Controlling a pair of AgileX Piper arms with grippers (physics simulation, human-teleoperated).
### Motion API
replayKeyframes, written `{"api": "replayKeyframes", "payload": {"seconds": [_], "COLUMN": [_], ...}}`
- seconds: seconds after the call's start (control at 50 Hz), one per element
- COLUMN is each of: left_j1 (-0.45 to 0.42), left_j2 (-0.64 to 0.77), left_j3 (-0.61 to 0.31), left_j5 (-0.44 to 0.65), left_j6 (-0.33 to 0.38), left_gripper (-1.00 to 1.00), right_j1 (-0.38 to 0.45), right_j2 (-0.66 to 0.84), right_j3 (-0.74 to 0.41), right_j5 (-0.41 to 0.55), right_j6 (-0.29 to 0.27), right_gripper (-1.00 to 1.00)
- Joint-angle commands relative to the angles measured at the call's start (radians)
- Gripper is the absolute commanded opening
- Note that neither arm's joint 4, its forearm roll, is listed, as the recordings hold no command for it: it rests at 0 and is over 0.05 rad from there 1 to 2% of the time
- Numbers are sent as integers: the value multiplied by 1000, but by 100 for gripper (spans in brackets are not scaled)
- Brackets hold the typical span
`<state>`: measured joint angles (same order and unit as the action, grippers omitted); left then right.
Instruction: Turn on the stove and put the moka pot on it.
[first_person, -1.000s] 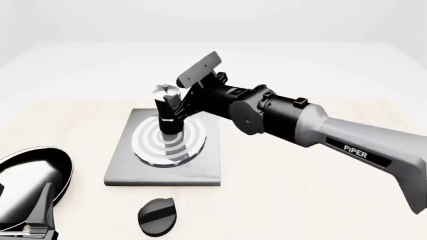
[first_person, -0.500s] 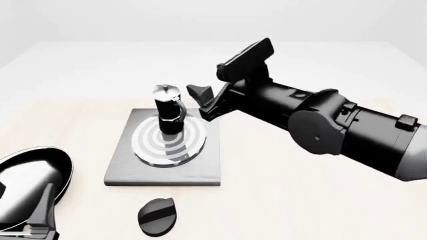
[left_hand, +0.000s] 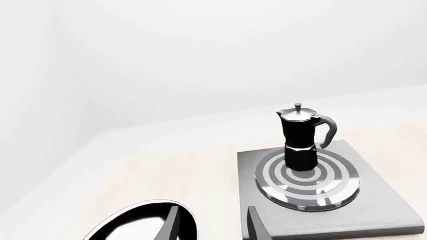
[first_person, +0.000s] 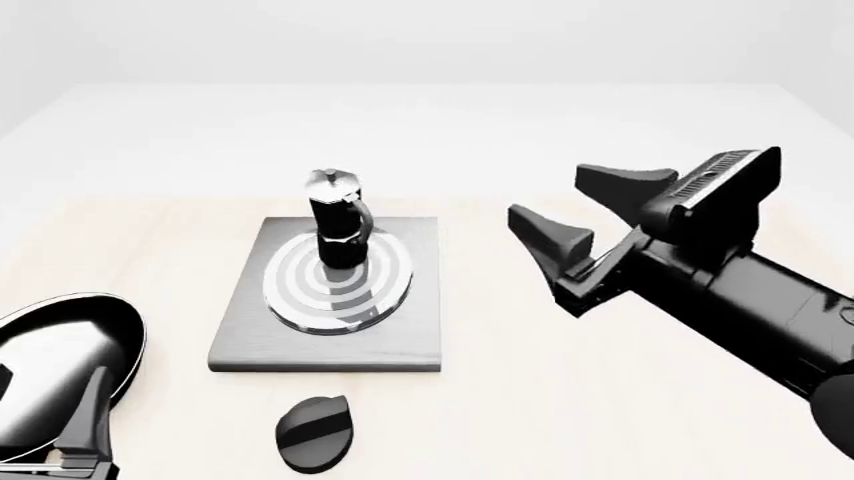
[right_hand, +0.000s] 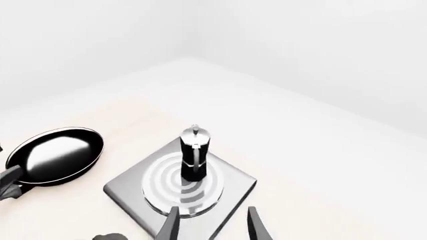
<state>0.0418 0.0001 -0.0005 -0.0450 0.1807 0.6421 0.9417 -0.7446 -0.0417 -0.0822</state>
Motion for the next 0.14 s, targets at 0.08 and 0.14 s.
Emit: {"api": "replayKeyframes", "payload": {"seconds": [0.08, 0.14], "left_j1": [4, 1], "left_j2": [0, 0], "left_j3": [0, 0], "left_j5": [-4, -8], "left_j6": [-7, 3], "left_gripper": [100, 100], "right_j1": [-109, -130], "right_j2": [-296, -375], "right_j3": [205, 244], "right_j5": [40, 73], "right_j6": [45, 49], "right_gripper": [100, 100]}}
